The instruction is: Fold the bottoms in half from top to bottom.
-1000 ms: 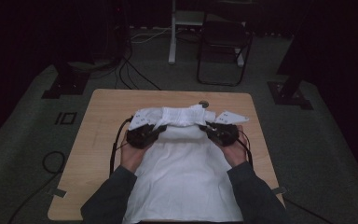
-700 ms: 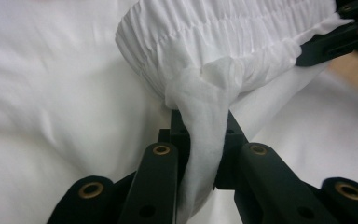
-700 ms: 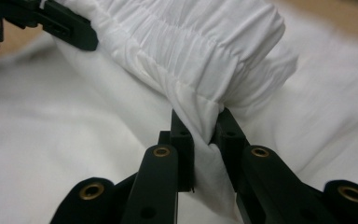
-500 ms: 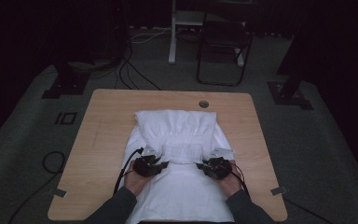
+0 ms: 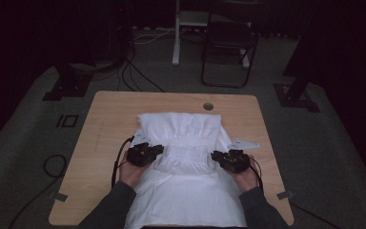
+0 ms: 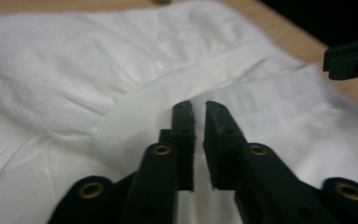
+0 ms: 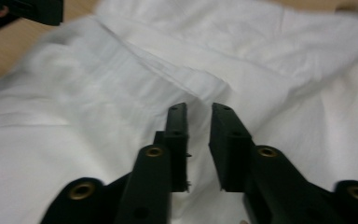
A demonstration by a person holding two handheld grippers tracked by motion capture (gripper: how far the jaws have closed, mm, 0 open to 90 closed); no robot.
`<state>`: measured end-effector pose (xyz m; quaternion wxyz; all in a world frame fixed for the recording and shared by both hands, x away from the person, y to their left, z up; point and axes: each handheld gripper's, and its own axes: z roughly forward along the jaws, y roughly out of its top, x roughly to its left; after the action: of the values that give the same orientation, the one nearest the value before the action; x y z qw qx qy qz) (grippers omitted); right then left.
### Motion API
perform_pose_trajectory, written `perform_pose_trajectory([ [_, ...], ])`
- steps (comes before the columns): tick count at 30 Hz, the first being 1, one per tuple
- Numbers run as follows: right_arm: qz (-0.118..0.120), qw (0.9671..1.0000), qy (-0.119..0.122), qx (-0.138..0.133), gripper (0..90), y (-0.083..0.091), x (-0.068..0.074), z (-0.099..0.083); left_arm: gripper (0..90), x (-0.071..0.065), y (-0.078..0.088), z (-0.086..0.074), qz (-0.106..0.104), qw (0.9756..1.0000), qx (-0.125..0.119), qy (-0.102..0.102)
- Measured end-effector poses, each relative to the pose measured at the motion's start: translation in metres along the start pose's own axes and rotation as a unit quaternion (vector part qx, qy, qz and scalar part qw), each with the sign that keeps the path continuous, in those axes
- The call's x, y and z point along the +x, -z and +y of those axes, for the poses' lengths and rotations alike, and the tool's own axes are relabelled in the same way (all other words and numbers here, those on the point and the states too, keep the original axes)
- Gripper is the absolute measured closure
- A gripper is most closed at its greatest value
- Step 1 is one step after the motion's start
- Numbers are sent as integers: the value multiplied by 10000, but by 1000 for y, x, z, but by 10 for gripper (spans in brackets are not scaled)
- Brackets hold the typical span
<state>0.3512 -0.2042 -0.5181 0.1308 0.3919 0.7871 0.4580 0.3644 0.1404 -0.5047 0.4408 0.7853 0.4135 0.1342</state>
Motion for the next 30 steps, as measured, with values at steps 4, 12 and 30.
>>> perform_pose_trajectory([
  [4, -271, 9986, -128, 425, 808, -36, -10, 0, 850, 6, -31, -6, 136, 9987, 481, 26],
  [12, -233, 9966, -211, 757, 825, -56, -13, -5, 827, 7, -44, -18, 164, 9976, 672, 18],
  [30, 620, 9966, 545, 65, 712, 3, 18, -27, 762, -26, 0, -49, -658, 9971, 335, -187],
])
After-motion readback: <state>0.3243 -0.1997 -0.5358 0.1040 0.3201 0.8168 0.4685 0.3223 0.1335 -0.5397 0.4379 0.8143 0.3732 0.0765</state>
